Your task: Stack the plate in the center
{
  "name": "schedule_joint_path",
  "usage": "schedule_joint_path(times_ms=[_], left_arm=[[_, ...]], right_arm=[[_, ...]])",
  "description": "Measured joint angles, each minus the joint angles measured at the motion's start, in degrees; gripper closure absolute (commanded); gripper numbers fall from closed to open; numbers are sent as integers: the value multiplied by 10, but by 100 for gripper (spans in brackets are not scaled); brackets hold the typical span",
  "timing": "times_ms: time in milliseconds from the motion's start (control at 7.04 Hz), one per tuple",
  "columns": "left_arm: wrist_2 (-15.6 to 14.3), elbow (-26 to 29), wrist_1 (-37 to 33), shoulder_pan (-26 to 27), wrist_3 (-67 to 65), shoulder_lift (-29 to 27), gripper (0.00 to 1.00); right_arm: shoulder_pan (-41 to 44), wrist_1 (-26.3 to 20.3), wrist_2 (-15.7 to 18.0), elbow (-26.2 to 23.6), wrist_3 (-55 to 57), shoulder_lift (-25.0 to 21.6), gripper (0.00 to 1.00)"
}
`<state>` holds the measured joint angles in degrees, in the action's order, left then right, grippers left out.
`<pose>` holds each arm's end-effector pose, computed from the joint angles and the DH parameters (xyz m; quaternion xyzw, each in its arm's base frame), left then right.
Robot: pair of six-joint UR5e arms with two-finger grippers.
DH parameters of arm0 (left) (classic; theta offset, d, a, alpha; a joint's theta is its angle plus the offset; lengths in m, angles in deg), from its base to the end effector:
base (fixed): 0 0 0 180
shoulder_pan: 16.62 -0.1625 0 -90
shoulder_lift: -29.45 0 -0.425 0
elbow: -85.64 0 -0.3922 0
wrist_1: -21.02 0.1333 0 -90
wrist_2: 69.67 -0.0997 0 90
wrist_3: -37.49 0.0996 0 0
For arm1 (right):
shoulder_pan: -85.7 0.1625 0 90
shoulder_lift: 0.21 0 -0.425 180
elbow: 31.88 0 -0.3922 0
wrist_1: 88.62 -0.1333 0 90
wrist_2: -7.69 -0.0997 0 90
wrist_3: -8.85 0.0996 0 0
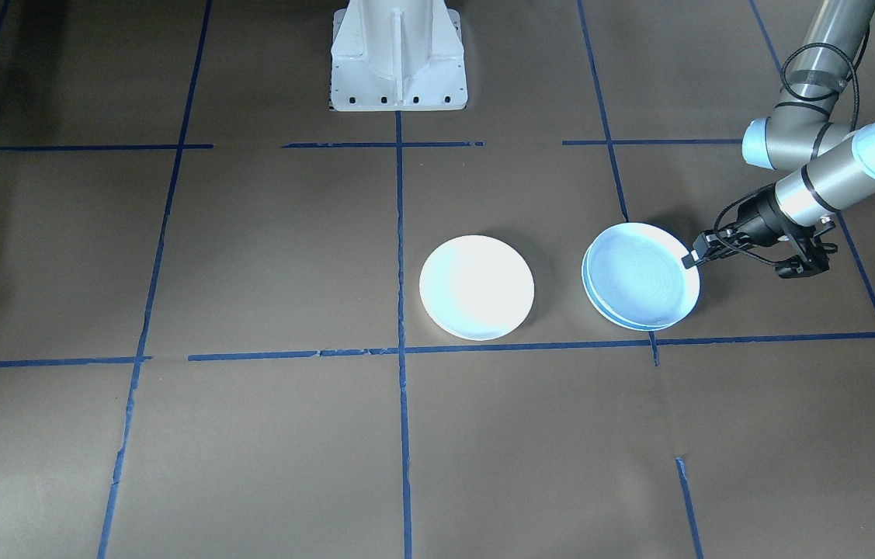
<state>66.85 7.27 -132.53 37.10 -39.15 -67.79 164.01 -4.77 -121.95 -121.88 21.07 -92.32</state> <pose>0.2790 -0.4832 0.5637 -0.0357 0.5678 -0.0927 0.8172 -0.0292 -0.4853 0.6711 -0.0378 -0.3384 -0.0076 0.9402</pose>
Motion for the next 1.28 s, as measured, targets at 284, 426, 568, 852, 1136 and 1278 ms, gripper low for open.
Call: schedule_joint_path(times_ms=[284, 426, 568, 852, 1136, 1278], left_arm=[[0, 1, 0, 1, 0, -2, 87], [1, 1, 0, 1, 0, -2, 79], [0, 1, 0, 1, 0, -2, 72], [0, 1, 0, 3, 0, -2, 61], [3, 1, 0, 9, 1, -2, 57], [10, -1, 4, 15, 0, -3, 56]], right_arm=[[0, 0, 0, 0, 0, 0, 0], [0, 0, 0, 0, 0, 0, 0], [0, 0, 0, 0, 0, 0, 0], [0, 0, 0, 0, 0, 0, 0], [0, 0, 0, 0, 0, 0, 0], [0, 0, 0, 0, 0, 0, 0]])
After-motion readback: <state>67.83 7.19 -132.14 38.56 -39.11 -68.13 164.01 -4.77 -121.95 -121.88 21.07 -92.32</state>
